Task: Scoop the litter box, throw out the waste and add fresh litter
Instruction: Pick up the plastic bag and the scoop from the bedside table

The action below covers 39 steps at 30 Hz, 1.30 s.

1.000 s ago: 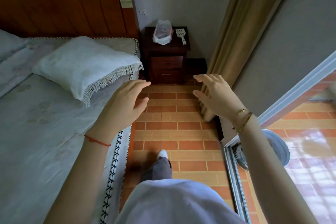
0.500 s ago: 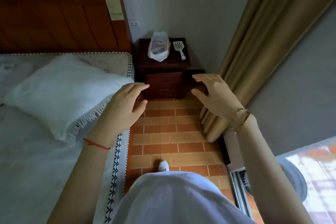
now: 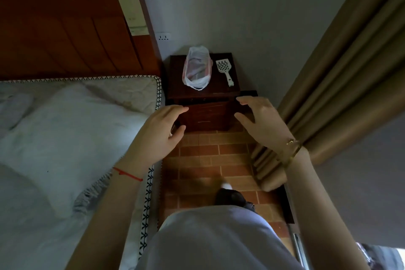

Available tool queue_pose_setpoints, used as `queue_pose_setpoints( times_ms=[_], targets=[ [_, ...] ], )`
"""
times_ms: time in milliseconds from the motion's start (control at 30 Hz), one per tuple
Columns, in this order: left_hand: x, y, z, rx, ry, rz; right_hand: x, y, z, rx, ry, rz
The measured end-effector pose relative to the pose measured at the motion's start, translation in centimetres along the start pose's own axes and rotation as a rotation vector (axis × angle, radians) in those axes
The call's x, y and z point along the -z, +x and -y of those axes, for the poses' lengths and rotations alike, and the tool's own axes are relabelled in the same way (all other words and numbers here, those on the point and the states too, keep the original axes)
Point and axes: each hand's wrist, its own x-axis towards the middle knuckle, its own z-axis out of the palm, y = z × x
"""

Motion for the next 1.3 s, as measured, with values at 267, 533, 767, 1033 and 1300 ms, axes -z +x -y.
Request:
queue_pose_setpoints(
  times_ms=[267, 533, 767, 1033, 1300],
  targets=[
    [-2.5, 10.0, 5.1, 0.059, 0.009, 0.007, -2.3, 11.6, -4.6, 0.038, 0.069, 0.004],
    [-5.6, 23.3, 9.2, 0.204, -0.031, -0.025, -2.7, 25.9, -9.8, 0.085, 0.063, 0.045],
    [-9.4, 32.3, 12.2, 0.345, -0.087, -0.066, -3.8, 35.7, -13.7, 0.071, 0.062, 0.151],
    [-13.3, 37.9, 16.5, 0.549, -0.225, -0.092, -7.2, 42.3, -17.0, 0.024, 0.114, 0.226],
    [-19.2, 41.4, 20.9, 0.981, -0.474, 0.019, -12.2, 47.0, -21.2, -0.112, 0.156, 0.257]
  ],
)
